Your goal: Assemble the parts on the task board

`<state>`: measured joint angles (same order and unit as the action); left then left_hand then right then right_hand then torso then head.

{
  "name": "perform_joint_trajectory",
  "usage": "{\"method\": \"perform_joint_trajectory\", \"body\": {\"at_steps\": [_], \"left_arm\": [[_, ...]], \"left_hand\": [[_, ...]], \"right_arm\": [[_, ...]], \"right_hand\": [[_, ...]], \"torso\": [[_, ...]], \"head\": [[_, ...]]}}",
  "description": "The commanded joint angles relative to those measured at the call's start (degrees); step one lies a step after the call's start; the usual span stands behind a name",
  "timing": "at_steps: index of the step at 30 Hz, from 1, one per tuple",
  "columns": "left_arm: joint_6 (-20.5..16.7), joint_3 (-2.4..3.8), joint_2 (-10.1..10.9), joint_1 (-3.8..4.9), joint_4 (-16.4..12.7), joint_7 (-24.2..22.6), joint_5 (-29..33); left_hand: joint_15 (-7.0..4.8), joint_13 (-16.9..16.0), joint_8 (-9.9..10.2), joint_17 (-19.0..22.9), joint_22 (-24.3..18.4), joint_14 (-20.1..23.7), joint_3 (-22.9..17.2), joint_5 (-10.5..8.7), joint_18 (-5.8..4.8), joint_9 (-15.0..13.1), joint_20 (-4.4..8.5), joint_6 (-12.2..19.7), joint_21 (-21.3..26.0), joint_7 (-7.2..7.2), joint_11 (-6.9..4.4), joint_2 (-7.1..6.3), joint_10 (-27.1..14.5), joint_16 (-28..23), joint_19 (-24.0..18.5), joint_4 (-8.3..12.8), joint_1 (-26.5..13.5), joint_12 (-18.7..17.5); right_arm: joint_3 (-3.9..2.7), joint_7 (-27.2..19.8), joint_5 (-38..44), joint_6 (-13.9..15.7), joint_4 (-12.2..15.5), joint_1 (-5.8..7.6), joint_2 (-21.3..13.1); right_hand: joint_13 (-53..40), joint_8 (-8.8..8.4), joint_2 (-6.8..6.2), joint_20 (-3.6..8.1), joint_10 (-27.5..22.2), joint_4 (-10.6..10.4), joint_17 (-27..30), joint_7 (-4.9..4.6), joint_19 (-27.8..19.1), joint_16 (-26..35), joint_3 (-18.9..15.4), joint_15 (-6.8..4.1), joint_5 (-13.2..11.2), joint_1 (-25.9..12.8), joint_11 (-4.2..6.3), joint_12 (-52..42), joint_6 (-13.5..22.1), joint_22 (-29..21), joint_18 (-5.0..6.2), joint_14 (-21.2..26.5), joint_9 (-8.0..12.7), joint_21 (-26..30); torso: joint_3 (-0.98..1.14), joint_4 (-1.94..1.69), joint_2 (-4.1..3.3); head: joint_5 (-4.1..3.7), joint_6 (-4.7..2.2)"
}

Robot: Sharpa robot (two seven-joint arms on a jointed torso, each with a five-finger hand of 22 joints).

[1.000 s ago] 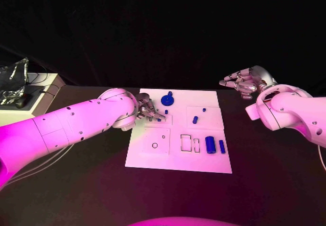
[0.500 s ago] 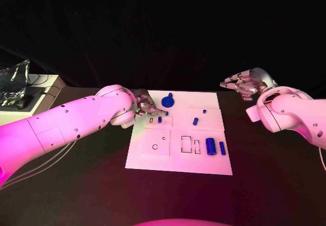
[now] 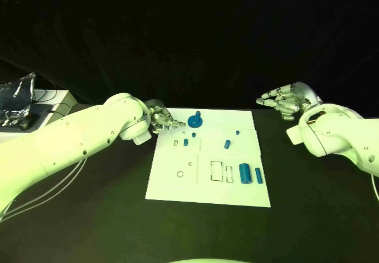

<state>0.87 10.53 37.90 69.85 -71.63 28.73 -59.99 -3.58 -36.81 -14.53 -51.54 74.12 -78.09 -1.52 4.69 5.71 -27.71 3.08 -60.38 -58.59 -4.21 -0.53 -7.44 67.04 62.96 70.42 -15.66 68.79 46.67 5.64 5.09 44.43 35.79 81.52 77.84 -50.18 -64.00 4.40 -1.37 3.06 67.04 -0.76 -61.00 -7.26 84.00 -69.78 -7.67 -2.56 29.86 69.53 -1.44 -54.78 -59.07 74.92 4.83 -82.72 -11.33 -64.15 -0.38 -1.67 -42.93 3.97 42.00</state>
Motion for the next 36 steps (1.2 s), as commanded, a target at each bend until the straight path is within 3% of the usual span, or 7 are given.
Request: {"method": "perform_joint_trajectory", "body": {"at_steps": [1, 2, 13, 19, 22, 31, 36], "left_arm": [[0.8, 0.2, -0.93, 0.34, 2.02, -0.71, 0.91], [0.78, 0.25, -1.26, 0.47, 2.88, -0.7, 0.79], [0.95, 0.46, -4.18, 1.89, 10.61, -0.54, -0.46], [1.93, 0.48, -5.3, 2.69, 12.86, -0.03, -1.66], [2.15, 0.48, -5.77, 2.92, 13.71, 0.11, -2.05], [2.66, 0.35, -7.68, 3.2, 16.18, -0.14, -2.33], [2.62, 0.16, -8.45, 3.22, 16.91, -0.4, -2.36]], "left_hand": [[-0.08, 0.55, -0.4, 0.25, -0.03, 0.51, 0.01, 0.19, 0.76, 0.19, -0.43, 0.44, 0.37, 0.03, 0.01, -0.44, -0.42, -0.28, -0.01, -0.32, -0.04, 0.38], [-0.04, 2.92, -1.86, 0.88, 0.2, 0.62, -0.09, 0.19, 0.89, 1.17, -0.54, 1.0, 0.48, 0.04, 0.02, -0.39, -0.76, 0.13, 0.03, -0.24, -0.28, 1.78], [-0.33, 2.84, -4.2, 0.42, 0.44, 0.27, -0.23, 0.26, 0.75, -0.14, -0.38, 0.95, 0.22, 0.61, -0.34, -0.28, -0.65, 0.6, 0.41, -0.4, -0.41, 2.03], [-0.74, 2.63, -9.99, -0.21, 0.87, 0.03, -1.12, 0.48, 0.48, -5.87, -0.05, 2.67, -0.23, 1.54, -0.89, -0.4, -0.47, 1.05, 0.69, -0.53, -1.09, 2.17], [-0.91, 2.46, -11.4, -0.57, 1.08, -0.11, -1.38, 0.48, 0.38, -8.58, 0.07, 3.32, -0.47, 1.81, -1.04, -0.47, -0.48, 1.33, 0.81, -0.64, -1.54, 2.39], [-1.02, 2.14, -12.44, -1.33, 1.52, -0.27, -0.93, 0.47, 0.19, -12.82, 0.25, 3.83, -0.94, 2.2, -1.26, -0.97, -0.48, 1.86, 1.08, -0.87, -3.31, 2.96], [-0.97, 1.99, -12.77, -1.22, 1.61, -0.03, 2.03, 0.54, 0.18, -14.46, 0.21, 4.46, -0.85, 2.16, -1.2, -1.18, -0.9, 1.78, 1.0, -0.92, -3.49, 3.27]], "right_arm": [[-0.01, -0.83, -0.03, 0.11, 0.0, -0.03, 0.0], [-0.01, -0.82, -0.04, 0.13, 0.0, -0.03, -0.01], [-0.01, -0.79, -0.03, 0.25, 0.25, -0.02, -0.01], [-0.01, -0.78, 0.02, 0.32, 0.36, -0.02, -0.01], [-0.01, -0.79, 0.04, 0.34, 0.38, -0.02, 0.01], [-0.01, -0.81, 0.1, 0.35, 0.42, -0.02, 0.15], [-0.01, -0.83, 0.11, 0.36, 0.43, -0.02, 0.17]], "right_hand": [[0.05, -0.35, 0.4, 0.37, -0.35, 0.36, 0.05, -0.27, 2.25, 0.31, 0.11, -0.12, 0.28, -0.12, -0.03, 0.27, 0.07, 8.62, 0.29, -0.05, 0.09, 0.29], [0.05, -0.35, 0.4, 0.37, -0.35, 0.36, 0.05, -0.27, 2.25, 0.31, 0.11, -0.12, 0.28, -0.12, -0.03, 0.27, 0.07, 8.62, 0.29, -0.05, 0.09, 0.29], [0.05, -0.35, 0.4, 0.37, -0.35, 0.36, 0.05, -0.27, 2.25, 0.31, 0.11, -0.12, 0.28, -0.12, -0.03, 0.27, 0.07, 8.62, 0.29, -0.05, 0.09, 0.29], [0.05, -0.35, 0.4, 0.37, -0.35, 0.36, 0.05, -0.27, 2.25, 0.31, 0.11, -0.12, 0.28, -0.12, -0.03, 0.27, 0.07, 8.62, 0.29, -0.05, 0.09, 0.29], [0.05, -0.35, 0.4, 0.37, -0.35, 0.36, 0.05, -0.27, 2.25, 0.31, 0.11, -0.12, 0.28, -0.12, -0.03, 0.27, 0.07, 8.62, 0.29, -0.05, 0.09, 0.29], [0.05, -0.35, 0.4, 0.37, -0.35, 0.36, 0.05, -0.27, 2.25, 0.31, 0.11, -0.12, 0.28, -0.12, -0.03, 0.27, 0.07, 8.62, 0.29, -0.05, 0.09, 0.29], [0.1, -0.36, 0.42, 0.38, -0.33, 0.42, 0.11, -0.25, 2.25, 0.36, 0.08, -0.13, 0.41, -0.14, -0.01, 0.31, 0.05, 8.61, 0.28, -0.04, 0.11, 0.31]], "torso": [[-0.02, 0.05, -0.12], [0.0, 0.03, -0.13], [-0.08, 0.06, -0.62], [-0.06, 0.15, -0.98], [-0.03, 0.15, -1.11], [-0.08, 0.27, -1.15], [-0.09, 0.33, -1.19]], "head": [[0.03, -0.39], [-0.06, -0.48], [0.11, -1.18], [0.19, -1.36], [0.26, -1.45], [0.35, -1.53], [0.55, -1.68]]}}
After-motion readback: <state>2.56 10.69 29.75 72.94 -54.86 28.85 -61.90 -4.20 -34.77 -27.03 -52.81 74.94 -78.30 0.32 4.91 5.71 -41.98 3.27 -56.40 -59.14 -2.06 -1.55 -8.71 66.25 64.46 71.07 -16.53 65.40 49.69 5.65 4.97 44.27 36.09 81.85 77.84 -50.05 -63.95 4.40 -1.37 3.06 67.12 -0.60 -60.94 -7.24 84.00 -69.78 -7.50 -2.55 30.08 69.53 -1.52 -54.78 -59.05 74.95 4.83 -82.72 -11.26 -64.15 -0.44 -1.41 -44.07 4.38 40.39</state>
